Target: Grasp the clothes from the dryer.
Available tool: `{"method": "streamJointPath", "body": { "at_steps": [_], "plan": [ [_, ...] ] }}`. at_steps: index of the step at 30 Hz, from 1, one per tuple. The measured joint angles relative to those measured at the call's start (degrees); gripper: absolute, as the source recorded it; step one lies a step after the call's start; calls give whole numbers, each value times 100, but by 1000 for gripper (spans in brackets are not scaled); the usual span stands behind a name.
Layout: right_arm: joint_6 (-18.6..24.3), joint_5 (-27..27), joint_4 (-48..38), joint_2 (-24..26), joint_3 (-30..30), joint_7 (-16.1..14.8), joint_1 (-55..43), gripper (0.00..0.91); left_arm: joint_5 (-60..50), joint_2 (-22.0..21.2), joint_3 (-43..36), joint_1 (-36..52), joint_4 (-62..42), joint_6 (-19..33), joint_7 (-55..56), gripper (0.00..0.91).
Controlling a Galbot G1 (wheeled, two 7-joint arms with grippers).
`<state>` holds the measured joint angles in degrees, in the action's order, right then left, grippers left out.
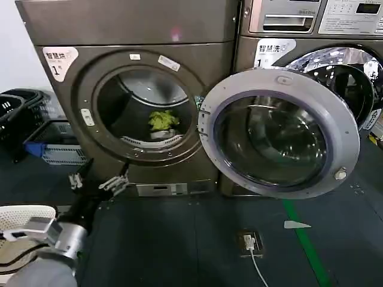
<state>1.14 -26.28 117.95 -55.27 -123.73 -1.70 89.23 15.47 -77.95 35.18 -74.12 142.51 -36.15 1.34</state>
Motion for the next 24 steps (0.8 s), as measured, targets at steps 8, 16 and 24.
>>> {"method": "streamJointPath", "body": {
  "at_steps": [8, 16, 24],
  "plan": [
    [73, -33, -7, 6, 3, 17, 1, 907, -9, -11, 2, -35, 28, 11, -2, 907],
    [144, -76, -14, 6, -16, 17, 11, 907, -6, -10, 3, -34, 36, 13, -9, 907],
    [206, -123, -14, -7, -37, 45, 15, 907, -5, -8, 0, -23, 32, 14, -18, 907]
  ]
}}
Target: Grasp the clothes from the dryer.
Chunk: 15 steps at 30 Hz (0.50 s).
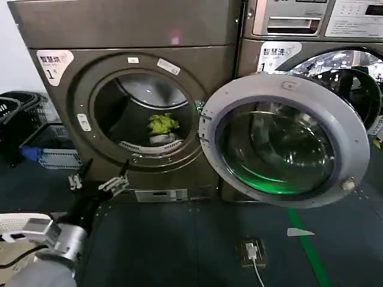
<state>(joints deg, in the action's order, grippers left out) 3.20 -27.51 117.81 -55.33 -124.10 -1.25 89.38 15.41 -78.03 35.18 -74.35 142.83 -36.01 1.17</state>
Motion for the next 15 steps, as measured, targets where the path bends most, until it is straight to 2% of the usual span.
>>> {"method": "streamJointPath", "body": {
  "at_steps": [15],
  "plan": [
    [68, -33, 0, -23, -11, 8, 2, 907, 9, 12, -9, 22, -39, 3, -17, 907]
  ]
}}
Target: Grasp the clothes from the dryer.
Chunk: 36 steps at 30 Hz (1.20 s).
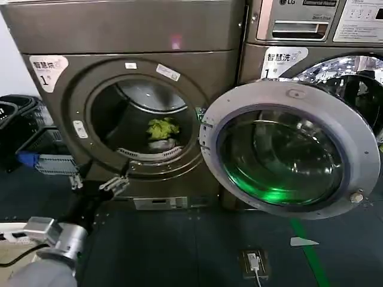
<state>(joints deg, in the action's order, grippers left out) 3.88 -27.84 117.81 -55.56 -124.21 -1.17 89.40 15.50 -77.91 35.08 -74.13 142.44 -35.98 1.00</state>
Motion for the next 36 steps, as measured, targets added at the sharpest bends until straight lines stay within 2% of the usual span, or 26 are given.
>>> {"method": "streamJointPath", "body": {
  "at_steps": [36],
  "plan": [
    [49, -19, 0, -23, 9, -22, 1, 907, -18, 10, -1, 3, -31, 11, -19, 907]
  ]
}}
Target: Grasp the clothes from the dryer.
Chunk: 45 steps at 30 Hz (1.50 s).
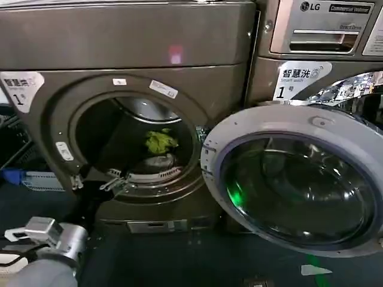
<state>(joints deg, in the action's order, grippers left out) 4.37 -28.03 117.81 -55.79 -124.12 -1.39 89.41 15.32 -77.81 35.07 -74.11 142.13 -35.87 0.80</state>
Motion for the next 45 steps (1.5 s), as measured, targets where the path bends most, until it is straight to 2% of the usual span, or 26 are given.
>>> {"method": "streamJointPath", "body": {
  "at_steps": [31, 45],
  "plan": [
    [123, -37, 22, -53, -104, -3, 95, 907, -41, 0, -52, 156, -225, 63, -21, 907],
    [216, -210, 122, -137, -308, 17, 247, 907, -93, 40, -182, 781, -1119, 308, -61, 907]
  ]
}}
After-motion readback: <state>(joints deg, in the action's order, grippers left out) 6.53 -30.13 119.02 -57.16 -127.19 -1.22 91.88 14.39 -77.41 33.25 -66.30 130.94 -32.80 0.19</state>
